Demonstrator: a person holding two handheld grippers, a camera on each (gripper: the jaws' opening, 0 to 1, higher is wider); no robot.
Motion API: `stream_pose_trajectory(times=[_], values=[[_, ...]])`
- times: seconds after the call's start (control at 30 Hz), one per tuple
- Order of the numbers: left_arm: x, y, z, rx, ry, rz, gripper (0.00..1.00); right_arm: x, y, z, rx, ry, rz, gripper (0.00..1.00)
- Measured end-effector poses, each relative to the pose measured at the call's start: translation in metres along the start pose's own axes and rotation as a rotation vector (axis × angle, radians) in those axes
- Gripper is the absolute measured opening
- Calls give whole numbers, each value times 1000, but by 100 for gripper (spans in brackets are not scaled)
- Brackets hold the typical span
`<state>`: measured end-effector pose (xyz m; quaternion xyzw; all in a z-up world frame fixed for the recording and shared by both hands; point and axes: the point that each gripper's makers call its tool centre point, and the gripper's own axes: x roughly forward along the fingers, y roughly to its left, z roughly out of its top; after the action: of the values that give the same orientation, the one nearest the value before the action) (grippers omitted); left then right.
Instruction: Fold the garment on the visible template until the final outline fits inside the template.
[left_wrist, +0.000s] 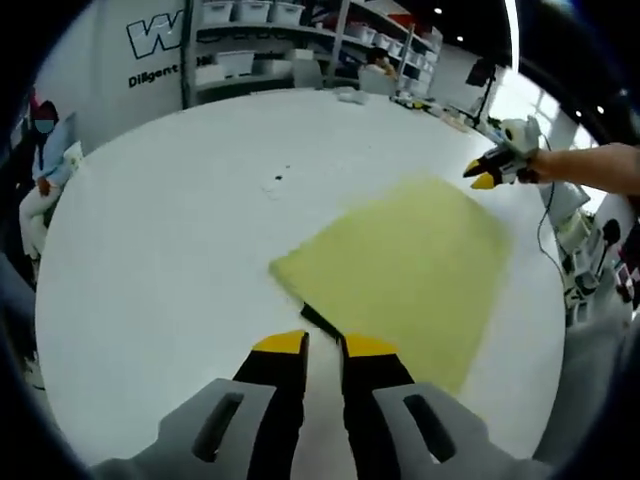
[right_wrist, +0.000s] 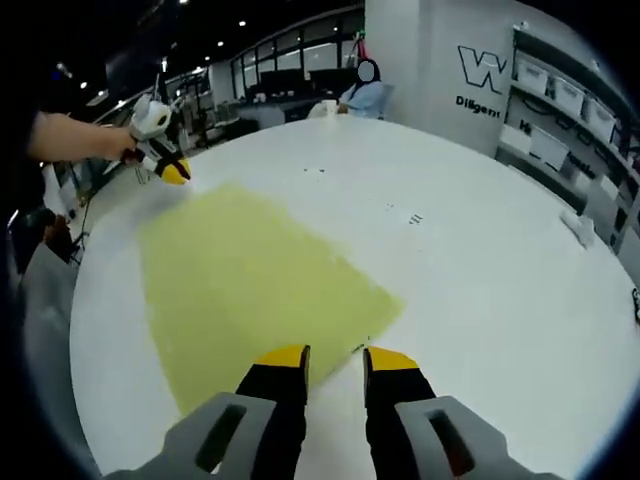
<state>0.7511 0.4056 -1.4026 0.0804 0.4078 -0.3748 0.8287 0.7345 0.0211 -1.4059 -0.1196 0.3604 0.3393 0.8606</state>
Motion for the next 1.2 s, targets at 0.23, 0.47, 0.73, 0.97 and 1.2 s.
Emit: stream_pose_trajectory(times=[0.23,0.47,0.73,0.97,1.2], values=[[-14,-21,-30,-58,-42,-18,18,-16,24,-20,35,-49,36,16],[-17,-54,-53,-49,-49,-65,22,-27,50,-39,84,-83,46,19],[-6,-83,-68,-34,-40,-93,25,-31,75,-57,124,-103,69,22],[7,-93,-71,-38,-44,-77,26,-24,87,-70,149,-98,69,21],[11,-90,-69,-51,-62,-45,18,-20,90,-71,183,-108,72,16]])
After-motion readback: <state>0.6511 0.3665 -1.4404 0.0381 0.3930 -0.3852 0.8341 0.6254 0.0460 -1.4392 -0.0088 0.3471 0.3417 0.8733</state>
